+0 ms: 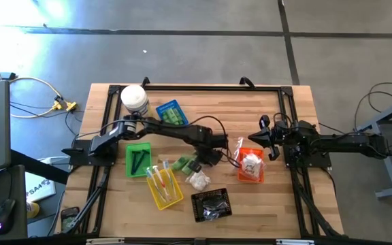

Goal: Pick & Place Travel size toiletries
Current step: Put the blue razor into the green bin

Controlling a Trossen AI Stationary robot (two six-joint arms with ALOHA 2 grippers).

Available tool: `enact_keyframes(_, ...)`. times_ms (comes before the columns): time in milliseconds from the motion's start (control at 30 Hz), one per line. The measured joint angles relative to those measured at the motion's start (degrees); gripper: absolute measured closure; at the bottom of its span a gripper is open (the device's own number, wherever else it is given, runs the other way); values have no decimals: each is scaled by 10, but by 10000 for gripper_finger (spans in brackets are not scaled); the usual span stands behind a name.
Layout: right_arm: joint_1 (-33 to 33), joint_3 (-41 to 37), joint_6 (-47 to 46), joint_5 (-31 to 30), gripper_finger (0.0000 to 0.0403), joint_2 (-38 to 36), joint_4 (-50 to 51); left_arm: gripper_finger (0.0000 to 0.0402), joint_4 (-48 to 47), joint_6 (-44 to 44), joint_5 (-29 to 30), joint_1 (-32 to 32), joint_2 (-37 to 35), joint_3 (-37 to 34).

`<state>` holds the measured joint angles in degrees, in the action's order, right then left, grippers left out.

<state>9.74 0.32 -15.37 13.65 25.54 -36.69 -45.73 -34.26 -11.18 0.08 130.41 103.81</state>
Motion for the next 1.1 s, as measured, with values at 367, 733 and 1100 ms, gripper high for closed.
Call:
enact_keyframes(367,0,0,-9,0,400,0,0,381,9,0,54,-3,-1,20)
enact_keyframes(733,0,0,-9,4,400,0,0,383,-41,3,115,-1,-8,114)
enact_keyframes(1100,0,0,-9,32,400,-2,-3,382,-68,71,133,39,-158,129)
